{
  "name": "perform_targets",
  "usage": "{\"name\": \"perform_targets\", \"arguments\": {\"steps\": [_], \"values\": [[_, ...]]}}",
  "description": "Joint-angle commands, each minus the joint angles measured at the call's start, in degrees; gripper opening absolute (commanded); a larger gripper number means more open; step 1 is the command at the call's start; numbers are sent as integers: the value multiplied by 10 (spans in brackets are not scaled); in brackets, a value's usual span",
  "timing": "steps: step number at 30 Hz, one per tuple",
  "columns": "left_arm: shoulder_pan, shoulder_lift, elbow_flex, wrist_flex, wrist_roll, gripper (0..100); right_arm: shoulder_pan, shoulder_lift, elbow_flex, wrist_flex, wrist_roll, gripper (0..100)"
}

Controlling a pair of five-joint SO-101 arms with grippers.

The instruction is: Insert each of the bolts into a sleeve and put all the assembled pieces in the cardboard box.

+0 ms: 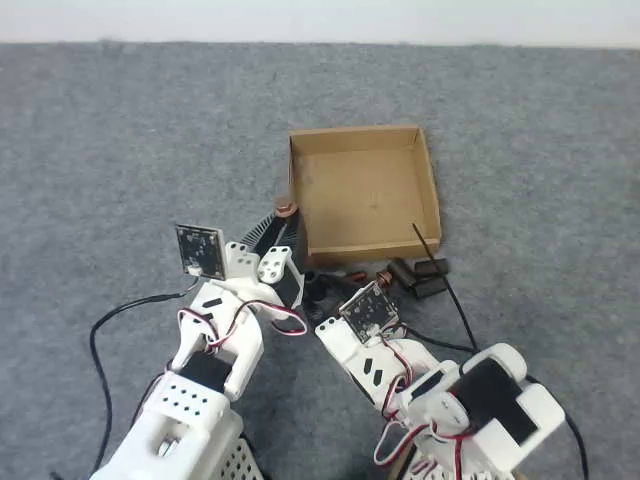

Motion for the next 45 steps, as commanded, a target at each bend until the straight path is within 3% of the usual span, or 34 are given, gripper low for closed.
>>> {"name": "perform_targets", "arguments": {"steps": [1,8,45], "values": [[3,-26,-43,3,8,12,12,-7,-24,-2,11,6],[28,-26,-44,46,-4,11,37,-8,-24,-2,14,6],[37,-25,-65,47,-8,11,52,-9,-14,-38,11,6]]}}
